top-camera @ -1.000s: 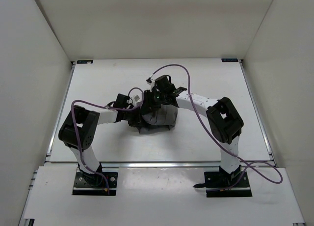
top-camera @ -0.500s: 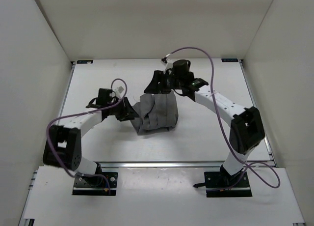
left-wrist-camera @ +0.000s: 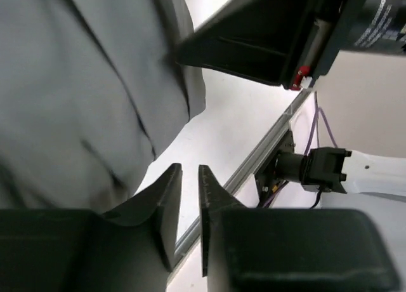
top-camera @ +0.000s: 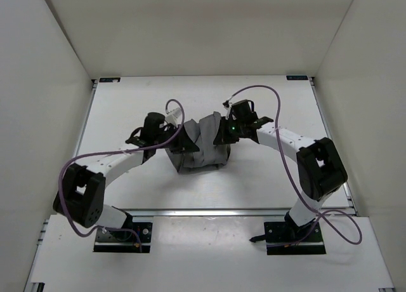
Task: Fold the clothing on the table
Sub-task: Fold the skirt
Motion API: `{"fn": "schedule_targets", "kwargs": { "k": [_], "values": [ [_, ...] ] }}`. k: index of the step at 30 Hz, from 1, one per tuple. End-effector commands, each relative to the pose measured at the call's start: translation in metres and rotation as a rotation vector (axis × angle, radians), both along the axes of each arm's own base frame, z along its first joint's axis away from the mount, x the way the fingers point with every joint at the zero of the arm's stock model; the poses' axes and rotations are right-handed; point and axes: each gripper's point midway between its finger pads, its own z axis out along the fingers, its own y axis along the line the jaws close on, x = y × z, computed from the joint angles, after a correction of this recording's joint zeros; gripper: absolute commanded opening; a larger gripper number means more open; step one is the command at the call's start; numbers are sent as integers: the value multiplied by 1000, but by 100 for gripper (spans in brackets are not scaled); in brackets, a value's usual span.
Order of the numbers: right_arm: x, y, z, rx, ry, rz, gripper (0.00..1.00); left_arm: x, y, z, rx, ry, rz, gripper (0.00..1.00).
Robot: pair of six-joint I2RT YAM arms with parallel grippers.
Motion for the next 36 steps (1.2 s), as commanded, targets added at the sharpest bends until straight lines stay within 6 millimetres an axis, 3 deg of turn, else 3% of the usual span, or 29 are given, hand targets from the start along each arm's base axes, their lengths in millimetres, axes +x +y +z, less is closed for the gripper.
{"fn": "schedule_targets", "kwargs": {
  "k": [1, 2, 4, 5, 7, 10, 18, 22, 24, 27, 29, 31, 33, 34, 36],
  "values": [
    [16, -7, -1, -3, -44, -10, 0, 12, -25, 5, -30, -46, 3, 26],
    [21, -7, -2, -11, -48, -5, 0, 11, -32, 0, -7, -50, -5, 24],
    [23, -6, -9, -20, -39, -3, 0, 28, -22, -32, 146, -42, 109, 24],
    [23, -4, -11, -20, -33, 6, 0, 31, -20, -38, 209, -65, 128, 29],
    [27, -2, -14, -10, -35, 6, 0, 49, 0, -63, 381, -102, 240, 31],
    [25, 1, -18, -19, -34, 29, 0, 65, 19, -79, 470, -104, 312, 30],
    [27, -1, -24, -17, -26, 34, 0, 116, 92, -53, 553, -197, 539, 37],
    [25, 4, -24, -20, -19, 50, 0, 131, 139, -49, 678, -200, 630, 38],
    [25, 6, -22, -20, -20, 50, 0, 132, 149, -40, 672, -198, 652, 40],
    [32, 11, 2, 10, -66, 63, 3, 126, 154, -27, 648, -216, 656, 44],
    [35, 12, 18, 10, -93, 58, 19, 119, 151, -18, 615, -212, 612, 54],
    [44, 12, 42, 28, -136, 57, 47, 111, 142, -14, 613, -215, 534, 73],
    [52, -2, 59, 18, -144, 22, 55, 99, 135, -7, 624, -222, 461, 91],
    [48, -9, 62, -1, -125, 30, 53, 91, 133, -6, 641, -210, 422, 99],
    [55, -27, 71, -32, -127, -14, 53, 77, 133, 0, 643, -183, 387, 99]
  ]
}}
